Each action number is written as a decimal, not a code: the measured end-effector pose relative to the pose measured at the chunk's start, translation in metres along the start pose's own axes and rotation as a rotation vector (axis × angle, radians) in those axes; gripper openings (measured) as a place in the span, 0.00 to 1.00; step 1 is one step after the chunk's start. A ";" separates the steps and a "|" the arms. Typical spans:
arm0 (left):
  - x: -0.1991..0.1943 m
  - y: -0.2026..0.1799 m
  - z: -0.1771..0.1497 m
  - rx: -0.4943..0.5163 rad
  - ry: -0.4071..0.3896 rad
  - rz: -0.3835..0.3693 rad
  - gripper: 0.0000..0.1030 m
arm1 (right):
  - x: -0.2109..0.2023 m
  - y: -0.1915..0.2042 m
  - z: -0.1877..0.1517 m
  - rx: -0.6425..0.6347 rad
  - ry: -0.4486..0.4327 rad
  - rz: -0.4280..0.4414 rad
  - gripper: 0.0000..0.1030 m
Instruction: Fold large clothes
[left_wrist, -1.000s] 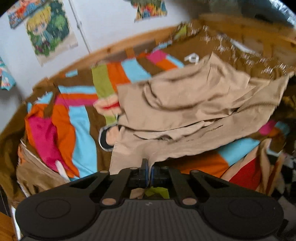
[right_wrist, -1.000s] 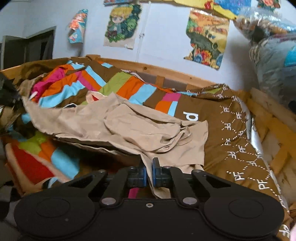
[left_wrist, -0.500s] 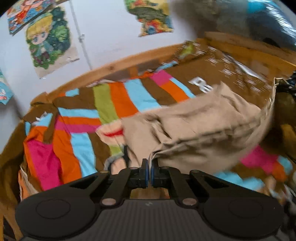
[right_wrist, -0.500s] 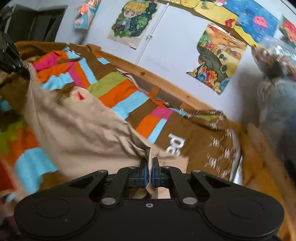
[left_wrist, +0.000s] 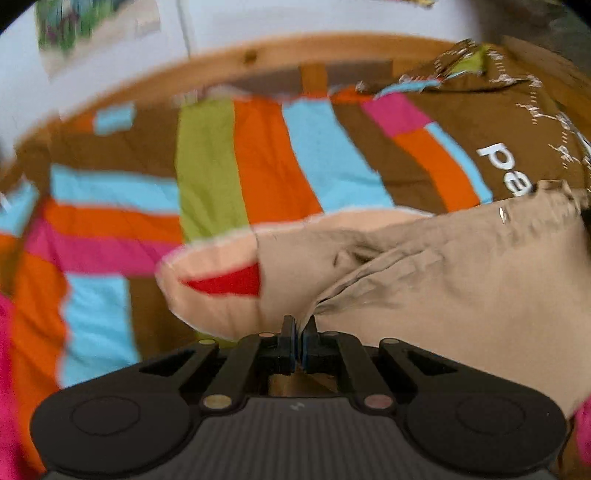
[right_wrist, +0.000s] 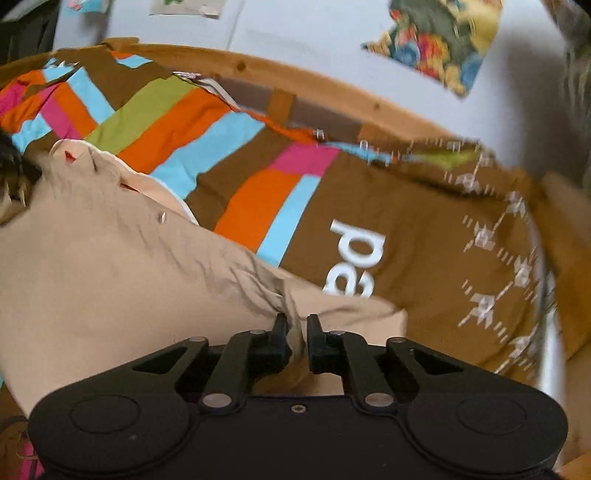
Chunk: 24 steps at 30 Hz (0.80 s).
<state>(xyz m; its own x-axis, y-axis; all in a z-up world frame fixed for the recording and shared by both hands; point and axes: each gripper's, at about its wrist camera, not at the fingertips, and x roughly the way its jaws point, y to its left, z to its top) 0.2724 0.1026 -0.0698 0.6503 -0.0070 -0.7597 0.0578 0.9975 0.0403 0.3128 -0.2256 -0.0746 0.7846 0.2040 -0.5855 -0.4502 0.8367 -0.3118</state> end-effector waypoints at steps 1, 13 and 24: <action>0.010 0.006 -0.003 -0.049 0.018 -0.026 0.04 | 0.000 -0.002 -0.003 0.026 -0.010 0.011 0.20; -0.045 0.060 -0.051 -0.212 -0.120 -0.087 0.95 | -0.109 -0.043 -0.037 0.057 -0.173 0.047 0.80; -0.059 0.000 -0.110 0.158 -0.086 -0.001 0.84 | -0.111 0.014 -0.086 -0.227 -0.035 0.034 0.52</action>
<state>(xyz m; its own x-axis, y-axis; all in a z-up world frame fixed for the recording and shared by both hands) 0.1510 0.1107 -0.0965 0.7124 -0.0204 -0.7015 0.1724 0.9740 0.1467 0.1831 -0.2804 -0.0786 0.7801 0.2507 -0.5732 -0.5577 0.6939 -0.4555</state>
